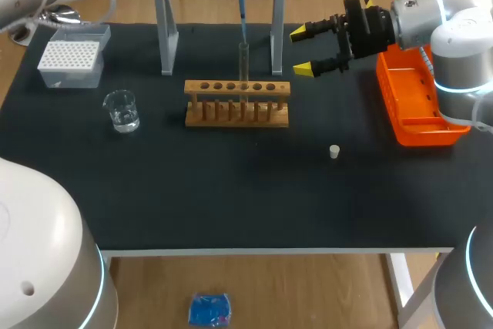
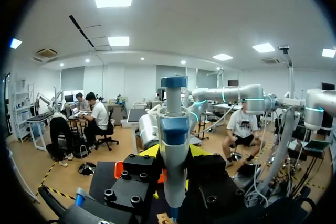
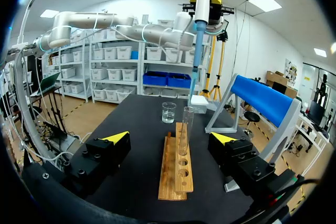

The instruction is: Invert the test tube, pick up the pipette, mount the tip to pipette, aspirate from beaker and dispense into the tube, eject the tip, return the pipette, and cap with the stopper.

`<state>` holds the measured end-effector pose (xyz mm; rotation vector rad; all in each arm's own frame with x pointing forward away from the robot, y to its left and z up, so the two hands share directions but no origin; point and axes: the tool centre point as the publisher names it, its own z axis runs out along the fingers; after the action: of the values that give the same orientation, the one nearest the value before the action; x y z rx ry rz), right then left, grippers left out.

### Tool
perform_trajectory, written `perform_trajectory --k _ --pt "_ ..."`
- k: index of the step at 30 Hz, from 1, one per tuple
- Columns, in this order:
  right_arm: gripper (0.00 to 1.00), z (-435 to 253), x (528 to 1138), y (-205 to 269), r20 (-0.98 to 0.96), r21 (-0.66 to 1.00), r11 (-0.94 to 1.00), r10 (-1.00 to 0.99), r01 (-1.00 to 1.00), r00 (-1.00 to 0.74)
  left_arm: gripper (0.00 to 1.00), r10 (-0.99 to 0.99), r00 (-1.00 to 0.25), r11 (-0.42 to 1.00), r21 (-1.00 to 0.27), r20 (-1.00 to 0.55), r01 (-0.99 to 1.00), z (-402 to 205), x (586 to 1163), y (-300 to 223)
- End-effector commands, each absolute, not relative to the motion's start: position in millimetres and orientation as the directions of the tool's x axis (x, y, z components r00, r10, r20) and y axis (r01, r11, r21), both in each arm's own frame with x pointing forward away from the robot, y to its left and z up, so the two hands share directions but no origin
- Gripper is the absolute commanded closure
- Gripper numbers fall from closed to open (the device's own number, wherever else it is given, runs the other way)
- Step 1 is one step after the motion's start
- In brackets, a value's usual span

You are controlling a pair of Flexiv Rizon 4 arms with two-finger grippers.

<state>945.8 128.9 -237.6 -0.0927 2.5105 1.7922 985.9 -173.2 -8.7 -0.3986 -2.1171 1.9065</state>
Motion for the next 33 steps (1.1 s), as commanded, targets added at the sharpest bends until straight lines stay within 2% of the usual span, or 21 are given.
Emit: perform_trajectory --k 1,15,33 --pt "0.0 -237.8 946.0 128.5 -0.08 0.942 0.325 -0.018 -0.081 -0.997 1.0 0.366 -0.93 0.095 -0.995 0.012 0.025 -11.6 982.4 -173.8" --pt "0.0 -237.8 946.0 128.5 -0.08 0.942 0.325 -0.018 -0.081 -0.997 1.0 0.368 -0.929 0.1 -0.995 0.03 0.007 -21.0 984.2 -174.8" --pt "0.0 -237.8 946.0 128.5 -0.08 0.942 0.325 -0.018 -0.081 -0.997 1.0 0.327 -0.942 0.194 -0.981 0.08 -0.016 -23.9 986.7 -172.3"
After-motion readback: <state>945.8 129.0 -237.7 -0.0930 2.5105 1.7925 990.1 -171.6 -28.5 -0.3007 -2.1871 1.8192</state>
